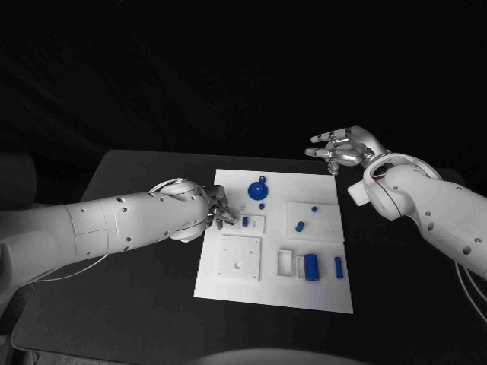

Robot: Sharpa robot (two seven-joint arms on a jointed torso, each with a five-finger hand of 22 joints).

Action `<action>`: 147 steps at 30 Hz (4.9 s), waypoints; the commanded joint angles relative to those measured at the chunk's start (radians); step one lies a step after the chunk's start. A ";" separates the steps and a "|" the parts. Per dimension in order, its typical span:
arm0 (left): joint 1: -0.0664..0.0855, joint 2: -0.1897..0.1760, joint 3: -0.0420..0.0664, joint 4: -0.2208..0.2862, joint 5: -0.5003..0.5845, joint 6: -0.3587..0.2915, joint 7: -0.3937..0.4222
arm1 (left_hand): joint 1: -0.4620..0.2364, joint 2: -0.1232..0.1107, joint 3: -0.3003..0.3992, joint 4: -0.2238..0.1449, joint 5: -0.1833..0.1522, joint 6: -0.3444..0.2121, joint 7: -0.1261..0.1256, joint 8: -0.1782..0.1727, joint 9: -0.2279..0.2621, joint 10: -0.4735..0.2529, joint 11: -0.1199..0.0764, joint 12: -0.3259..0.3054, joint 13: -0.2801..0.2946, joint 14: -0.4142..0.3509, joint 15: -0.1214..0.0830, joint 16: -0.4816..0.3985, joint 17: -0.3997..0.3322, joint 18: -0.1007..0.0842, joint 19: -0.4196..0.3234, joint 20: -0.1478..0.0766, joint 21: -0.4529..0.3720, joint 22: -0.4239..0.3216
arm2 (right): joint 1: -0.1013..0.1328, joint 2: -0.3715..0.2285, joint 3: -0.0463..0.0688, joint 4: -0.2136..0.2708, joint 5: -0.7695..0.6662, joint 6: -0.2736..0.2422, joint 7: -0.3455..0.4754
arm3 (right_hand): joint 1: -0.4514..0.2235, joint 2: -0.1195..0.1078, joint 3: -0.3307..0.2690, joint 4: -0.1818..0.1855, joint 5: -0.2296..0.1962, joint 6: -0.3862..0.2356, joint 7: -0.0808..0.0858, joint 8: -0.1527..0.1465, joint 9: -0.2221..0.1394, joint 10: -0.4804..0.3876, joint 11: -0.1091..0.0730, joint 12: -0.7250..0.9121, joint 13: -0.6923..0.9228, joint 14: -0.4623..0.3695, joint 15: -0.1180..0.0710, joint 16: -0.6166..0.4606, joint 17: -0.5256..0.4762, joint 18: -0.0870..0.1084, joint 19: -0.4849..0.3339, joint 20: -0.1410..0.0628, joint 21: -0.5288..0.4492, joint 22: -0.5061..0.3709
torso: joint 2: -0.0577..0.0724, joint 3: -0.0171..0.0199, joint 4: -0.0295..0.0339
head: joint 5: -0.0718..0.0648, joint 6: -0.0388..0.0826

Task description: Assemble the parts on the task board

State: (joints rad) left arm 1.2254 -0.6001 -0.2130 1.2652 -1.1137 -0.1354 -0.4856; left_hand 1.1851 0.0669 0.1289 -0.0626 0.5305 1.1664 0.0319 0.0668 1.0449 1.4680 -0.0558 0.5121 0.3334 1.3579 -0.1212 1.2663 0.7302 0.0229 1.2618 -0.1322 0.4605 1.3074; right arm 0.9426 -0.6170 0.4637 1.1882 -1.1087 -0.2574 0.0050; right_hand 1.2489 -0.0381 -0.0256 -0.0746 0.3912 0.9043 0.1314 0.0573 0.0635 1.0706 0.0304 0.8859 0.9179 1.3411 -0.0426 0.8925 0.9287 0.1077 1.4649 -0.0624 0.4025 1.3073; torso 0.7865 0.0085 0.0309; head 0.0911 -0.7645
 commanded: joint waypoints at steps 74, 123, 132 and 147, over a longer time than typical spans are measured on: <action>-0.012 0.005 -0.004 -0.008 0.005 -0.002 -0.004 | -0.048 -0.103 -0.042 0.108 -0.005 0.092 -0.066 0.004 -0.039 0.048 -0.020 0.021 -0.015 0.023 -0.008 -0.015 0.034 0.002 0.016 -0.005 -0.003 0.017 | -0.006 -0.002 0.000 0.001 -0.008 0.013 0.005 | -0.015 0.003 -0.004 0.003 0.006 0.001 0.003 0.004 0.001 0.000 -0.002 0.001 -0.002 -0.004 0.000 -0.004 -0.002 0.018 0.034 0.001 -0.007 0.044 | 0.000 0.0006 0.0002 | 0.003 -0.009; -0.012 0.025 -0.004 -0.045 0.008 0.046 -0.013 | -0.035 -0.136 -0.082 0.197 -0.036 0.089 -0.063 0.004 -0.030 0.047 -0.017 0.005 -0.011 0.010 -0.007 -0.029 0.009 -0.003 0.011 -0.007 -0.009 0.018 | -0.006 -0.002 0.000 0.000 -0.009 0.013 0.005 | -0.018 0.002 -0.005 0.008 0.008 0.000 0.003 0.004 0.001 0.000 -0.002 0.001 -0.003 -0.005 0.000 -0.005 -0.002 0.019 0.033 0.001 -0.012 0.043 | 0.000 0.0004 0.0002 | -0.002 -0.008; -0.012 0.026 -0.004 -0.049 0.009 0.043 -0.013 | -0.035 -0.139 -0.084 0.204 -0.040 0.087 -0.062 0.004 -0.029 0.047 -0.016 0.003 -0.009 0.009 -0.007 -0.031 0.003 -0.004 0.011 -0.008 -0.010 0.018 | -0.007 -0.002 0.000 -0.001 -0.008 0.013 0.006 | -0.018 0.002 -0.005 0.008 0.008 0.000 0.003 0.004 0.001 0.000 -0.002 0.001 -0.003 -0.005 0.000 -0.005 -0.002 0.019 0.033 0.001 -0.012 0.043 | 0.000 0.0000 -0.0001 | -0.001 -0.008; -0.011 0.030 -0.003 -0.064 0.005 0.039 -0.012 | -0.038 -0.152 -0.088 0.242 -0.123 0.089 -0.059 0.004 -0.023 0.046 -0.015 -0.001 -0.005 0.006 -0.007 -0.035 -0.005 -0.005 0.012 -0.009 -0.012 0.018 | -0.008 -0.002 0.000 -0.001 -0.008 0.012 0.006 | -0.021 0.001 -0.005 0.011 0.009 0.000 0.003 0.004 0.001 -0.001 -0.002 0.000 -0.005 -0.006 0.001 -0.008 -0.005 0.020 0.033 0.002 -0.024 0.040 | 0.000 -0.0005 0.0004 | -0.005 -0.008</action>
State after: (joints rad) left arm 1.2183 -0.5723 -0.2131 1.2034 -1.1126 -0.1164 -0.4937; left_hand 1.1508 -0.0808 0.0415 0.1741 0.4121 1.2620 -0.0314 0.0743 1.0208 1.4630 -0.0714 0.5159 0.3269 1.3683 -0.1284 1.2352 0.7259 0.0228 1.2759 -0.1393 0.4521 1.3077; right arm 0.9358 -0.6196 0.4637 1.1865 -1.1102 -0.2566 0.0044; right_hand 1.2397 -0.0370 -0.0314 -0.0688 0.3951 0.9043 0.1314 0.0573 0.0635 1.0706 0.0304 0.8859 0.9139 1.3411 -0.0426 0.8883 0.9249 0.1075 1.4649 -0.0624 0.3821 1.3073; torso 0.7865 0.0080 0.0305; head 0.0867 -0.7720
